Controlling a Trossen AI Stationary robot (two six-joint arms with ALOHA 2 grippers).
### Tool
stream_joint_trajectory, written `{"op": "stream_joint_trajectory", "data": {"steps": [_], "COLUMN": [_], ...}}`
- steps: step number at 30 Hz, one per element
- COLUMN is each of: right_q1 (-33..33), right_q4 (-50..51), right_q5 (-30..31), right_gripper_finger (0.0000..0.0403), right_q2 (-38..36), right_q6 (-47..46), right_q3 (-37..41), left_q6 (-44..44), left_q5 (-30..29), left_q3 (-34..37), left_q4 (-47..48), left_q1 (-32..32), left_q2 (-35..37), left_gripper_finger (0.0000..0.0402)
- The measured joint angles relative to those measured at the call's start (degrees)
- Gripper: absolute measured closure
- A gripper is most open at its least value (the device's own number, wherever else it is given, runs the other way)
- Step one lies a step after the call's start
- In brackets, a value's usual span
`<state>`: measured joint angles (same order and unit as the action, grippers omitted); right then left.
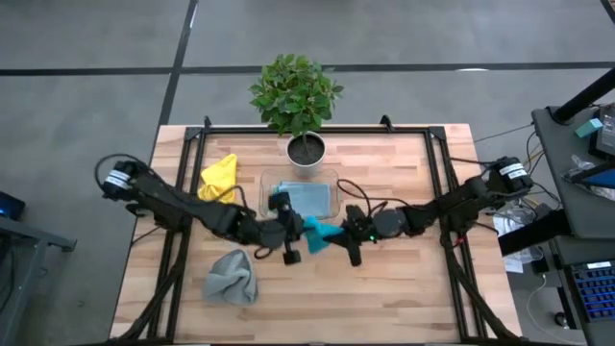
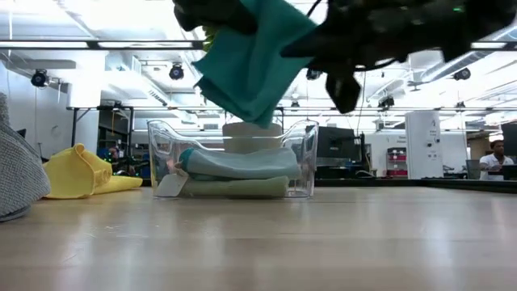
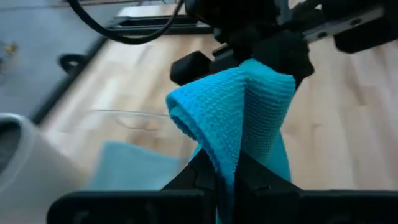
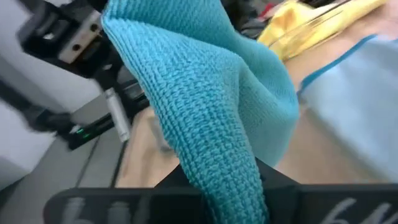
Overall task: Fold microfiber towels
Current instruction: Stack the folded blue microfiber cloth on top of the folded light blue microfiber cloth
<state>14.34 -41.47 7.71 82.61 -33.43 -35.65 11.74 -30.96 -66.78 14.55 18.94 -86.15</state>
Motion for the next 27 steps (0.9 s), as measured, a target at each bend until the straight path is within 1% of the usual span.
{"op": "stream_joint_trajectory", "data": {"steps": [3, 8, 11, 13, 17, 19, 25, 27], "right_q1": [-2.8, -5.9, -7.4, -8.5, -10.3, -11.0, -11.8, -11.8], "right_q4": [3.0, 3.6, 3.1, 3.0, 3.0, 4.1, 9.3, 11.6], "right_q5": [0.0, 0.2, 1.4, 1.7, 1.9, 2.0, 2.2, 2.5], "right_gripper_finger": [0.0390, 0.0390, 0.0390, 0.0390, 0.0390, 0.0390, 0.0390, 0.0390], "right_q2": [0.6, 4.5, 7.0, 8.7, 12.1, 13.9, 18.1, 18.7], "right_q6": [0.4, 1.5, 2.2, 2.9, 2.8, 2.1, 2.9, 3.9], "right_q3": [-2.7, -6.7, -9.0, -10.9, -14.2, -15.7, -21.3, -23.0], "left_q6": [-4.0, -8.4, -11.9, -13.8, -18.1, -20.4, -25.4, -26.1], "left_q5": [0.9, 5.4, 9.3, 12.2, 15.3, 16.4, 23.1, 23.7], "left_q3": [0.0, 0.0, -0.1, -0.7, -2.0, -2.0, -1.6, -1.4], "left_q4": [2.7, 8.4, 10.4, 13.4, 16.4, 16.8, 16.8, 17.7], "left_q1": [-2.8, -8.4, -12.2, -14.9, -19.5, -21.5, -25.9, -26.7], "left_q2": [2.6, 5.5, 5.8, 5.8, 5.6, 5.6, 5.3, 4.9], "left_gripper_finger": [0.0401, 0.0401, 0.0401, 0.0401, 0.0401, 0.0401, 0.0401, 0.0401]}}
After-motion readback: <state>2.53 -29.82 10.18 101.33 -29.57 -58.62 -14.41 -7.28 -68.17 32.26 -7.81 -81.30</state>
